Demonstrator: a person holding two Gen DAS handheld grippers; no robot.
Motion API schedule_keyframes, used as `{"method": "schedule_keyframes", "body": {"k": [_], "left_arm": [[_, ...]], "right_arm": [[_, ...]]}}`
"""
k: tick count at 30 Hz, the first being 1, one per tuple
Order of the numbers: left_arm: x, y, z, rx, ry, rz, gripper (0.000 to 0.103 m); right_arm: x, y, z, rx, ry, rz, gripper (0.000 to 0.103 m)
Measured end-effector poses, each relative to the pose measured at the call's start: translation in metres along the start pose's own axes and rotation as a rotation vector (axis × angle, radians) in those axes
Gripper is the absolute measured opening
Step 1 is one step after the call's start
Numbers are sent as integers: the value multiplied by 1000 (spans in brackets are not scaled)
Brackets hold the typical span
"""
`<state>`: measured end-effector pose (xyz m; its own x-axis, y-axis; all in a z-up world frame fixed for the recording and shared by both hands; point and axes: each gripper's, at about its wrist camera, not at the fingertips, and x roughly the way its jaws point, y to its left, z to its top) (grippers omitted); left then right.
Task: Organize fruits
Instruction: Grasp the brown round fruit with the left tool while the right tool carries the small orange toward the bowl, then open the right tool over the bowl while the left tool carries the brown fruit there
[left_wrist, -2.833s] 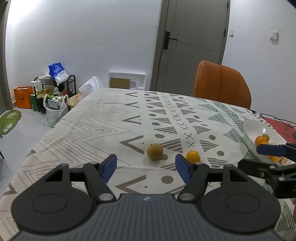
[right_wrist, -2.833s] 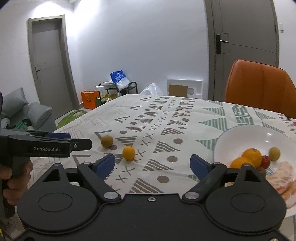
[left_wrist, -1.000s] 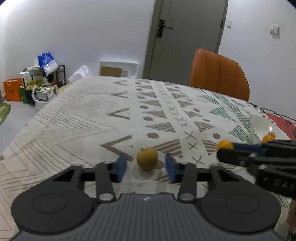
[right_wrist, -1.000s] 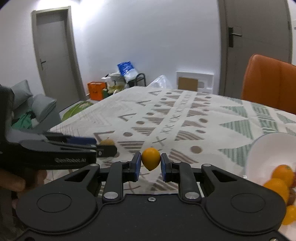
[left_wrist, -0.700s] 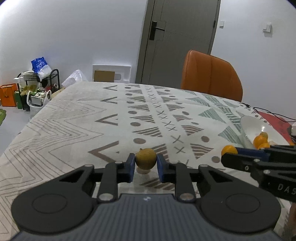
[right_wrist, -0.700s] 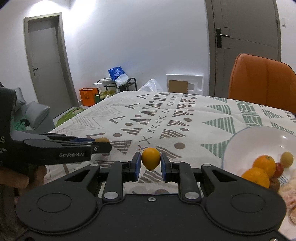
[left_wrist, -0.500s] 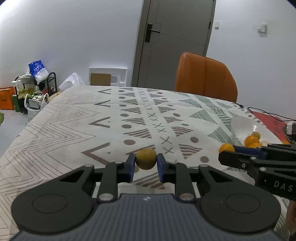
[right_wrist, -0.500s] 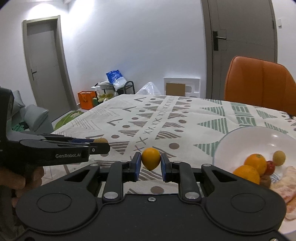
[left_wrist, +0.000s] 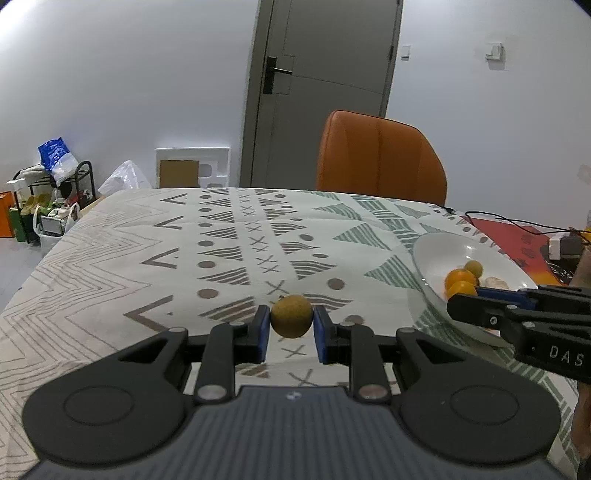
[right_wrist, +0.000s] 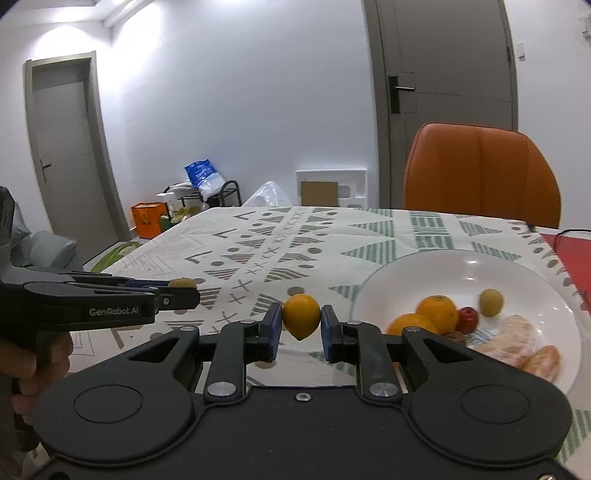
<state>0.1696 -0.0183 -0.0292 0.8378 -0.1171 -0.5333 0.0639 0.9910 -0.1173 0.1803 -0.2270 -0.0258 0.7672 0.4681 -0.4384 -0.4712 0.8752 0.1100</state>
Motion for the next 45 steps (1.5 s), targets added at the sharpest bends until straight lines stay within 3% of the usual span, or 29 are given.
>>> {"method": "schedule_keyframes", "body": {"k": [36, 40, 42, 45], "left_arm": [[7, -67, 2, 89, -3, -21, 23], [8, -70, 2, 92, -2, -19, 23], [8, -71, 3, 93, -4, -19, 23], [7, -72, 3, 97, -5, -22, 23]], "right_arm": [[-29, -95, -20, 133, -35, -164, 21], [-28, -97, -20, 116, -50, -172, 35], [-28, -95, -19, 97, -53, -175, 50], [-31, -97, -19, 107, -60, -172, 62]]}}
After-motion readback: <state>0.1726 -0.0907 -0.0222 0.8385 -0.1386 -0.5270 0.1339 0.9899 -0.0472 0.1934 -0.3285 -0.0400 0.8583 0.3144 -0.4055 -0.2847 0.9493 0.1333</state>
